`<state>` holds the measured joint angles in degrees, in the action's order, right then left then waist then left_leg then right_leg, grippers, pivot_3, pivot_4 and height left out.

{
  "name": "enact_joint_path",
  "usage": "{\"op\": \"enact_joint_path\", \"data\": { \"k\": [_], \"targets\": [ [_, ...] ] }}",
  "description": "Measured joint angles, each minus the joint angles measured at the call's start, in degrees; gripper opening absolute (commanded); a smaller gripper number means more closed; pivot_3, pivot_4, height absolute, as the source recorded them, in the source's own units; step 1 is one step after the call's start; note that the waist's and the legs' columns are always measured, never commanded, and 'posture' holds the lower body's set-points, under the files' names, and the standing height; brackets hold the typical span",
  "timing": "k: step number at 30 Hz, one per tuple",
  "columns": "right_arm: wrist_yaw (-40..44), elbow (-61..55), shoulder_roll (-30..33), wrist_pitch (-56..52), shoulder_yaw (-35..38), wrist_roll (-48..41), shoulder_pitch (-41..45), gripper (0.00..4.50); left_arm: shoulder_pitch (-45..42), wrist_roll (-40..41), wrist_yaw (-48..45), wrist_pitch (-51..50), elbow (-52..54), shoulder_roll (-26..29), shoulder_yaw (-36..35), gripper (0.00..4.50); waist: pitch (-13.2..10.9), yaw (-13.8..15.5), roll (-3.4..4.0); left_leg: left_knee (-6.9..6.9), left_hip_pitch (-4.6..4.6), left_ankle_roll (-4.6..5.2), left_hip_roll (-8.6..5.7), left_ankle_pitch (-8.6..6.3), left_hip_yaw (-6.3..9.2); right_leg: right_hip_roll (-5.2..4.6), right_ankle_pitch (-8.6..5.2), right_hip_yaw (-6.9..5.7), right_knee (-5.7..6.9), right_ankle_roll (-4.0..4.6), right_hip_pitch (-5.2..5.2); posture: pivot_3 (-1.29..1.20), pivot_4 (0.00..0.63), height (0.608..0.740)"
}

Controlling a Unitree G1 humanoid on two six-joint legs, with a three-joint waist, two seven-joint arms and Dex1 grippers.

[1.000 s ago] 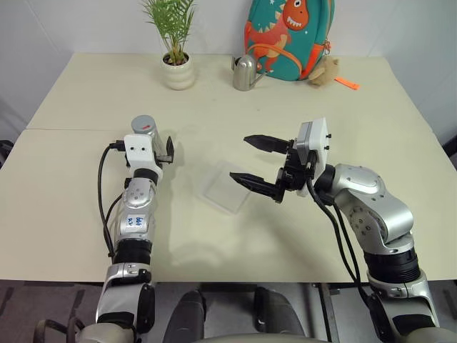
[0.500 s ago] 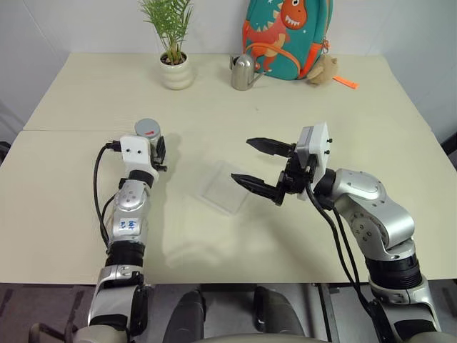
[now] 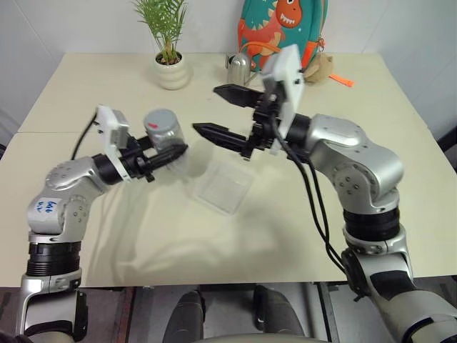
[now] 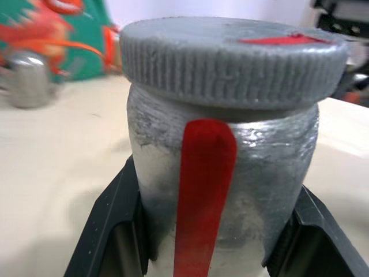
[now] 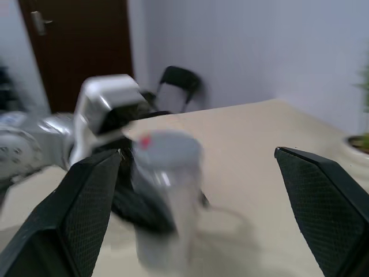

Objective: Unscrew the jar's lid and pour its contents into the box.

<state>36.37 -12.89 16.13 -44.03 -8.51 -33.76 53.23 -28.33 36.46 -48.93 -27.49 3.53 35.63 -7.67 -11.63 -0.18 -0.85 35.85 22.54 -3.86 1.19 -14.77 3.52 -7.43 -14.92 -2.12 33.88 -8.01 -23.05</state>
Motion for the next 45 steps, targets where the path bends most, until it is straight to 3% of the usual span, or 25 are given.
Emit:
{"op": "enact_joint_path", "data": {
  "k": [6,24,27,31,36,39,42,45],
  "targets": [
    [0.3,3.5,-2.0,-2.4,-3.6,1.3,0.2,4.50,-1.4,-1.2,-0.5,0.7,-0.1,-3.1,2.3,1.93,0.0,-0.1,-0.01,0.16,0.50,0.00,0.00,0.02,-0.09,0.02,0.01,0.09,0.24,-0.01,-0.61,0.00,0.150,0.740],
    [0.6,8.0,-2.7,-1.5,-2.8,3.6,2.3,4.50,-2.3,-4.0,-2.5,1.8,-0.1,-4.3,3.6,1.93,0.0,-0.2,-0.01,0.17,0.52,0.01,0.00,0.01,-0.13,0.02,0.01,0.14,0.24,-0.02,-0.64,0.00,0.150,0.740],
    [1.2,7.9,-2.7,-1.5,-2.7,3.6,2.2,3.88,-2.3,-4.1,-2.5,2.0,-0.1,-4.4,3.6,1.93,0.0,-0.2,-0.01,0.17,0.52,0.01,0.00,0.01,-0.13,0.02,0.01,0.14,0.24,-0.02,-0.64,0.00,0.150,0.740],
    [2.9,6.8,-2.7,-1.7,-2.8,3.3,1.6,2.61,-2.3,-4.3,-2.6,2.2,-0.2,-4.5,3.6,1.93,0.0,-0.2,-0.01,0.17,0.52,0.01,0.00,0.01,-0.13,0.02,0.01,0.14,0.23,-0.02,-0.64,0.00,0.150,0.740],
    [4.7,6.7,-2.1,-1.1,-2.7,3.4,1.6,2.56,-2.7,-4.2,-4.1,2.3,-0.3,-4.2,3.6,1.93,0.0,-0.2,-0.01,0.19,0.52,0.01,0.00,0.01,-0.14,0.03,0.01,0.14,0.25,-0.02,-0.64,0.00,0.150,0.740],
    [13.0,7.2,1.1,1.3,-2.8,2.0,2.2,2.56,-3.5,-2.4,-9.1,1.9,-0.3,-3.7,4.0,1.93,0.0,-0.2,-0.01,0.19,0.53,0.01,0.00,0.01,-0.15,0.03,0.02,0.14,0.22,-0.03,-0.64,0.00,0.150,0.740],
    [29.3,9.4,7.4,2.7,-4.1,-1.7,6.2,2.56,-5.7,2.7,-17.9,-3.5,1.4,-1.5,6.2,1.93,0.0,-0.1,0.00,0.24,0.61,0.03,0.00,0.01,-0.14,0.03,0.04,0.14,0.16,-0.08,-0.62,0.00,0.150,0.740],
    [39.6,13.0,9.5,2.4,-5.2,-3.5,11.9,2.56,-9.6,5.0,-23.6,-7.7,2.9,1.2,7.6,1.93,0.0,-0.5,0.00,0.21,0.51,0.05,0.00,0.00,-0.14,0.07,0.04,0.17,0.20,-0.08,-0.60,0.00,0.150,0.740]
  ]
}}
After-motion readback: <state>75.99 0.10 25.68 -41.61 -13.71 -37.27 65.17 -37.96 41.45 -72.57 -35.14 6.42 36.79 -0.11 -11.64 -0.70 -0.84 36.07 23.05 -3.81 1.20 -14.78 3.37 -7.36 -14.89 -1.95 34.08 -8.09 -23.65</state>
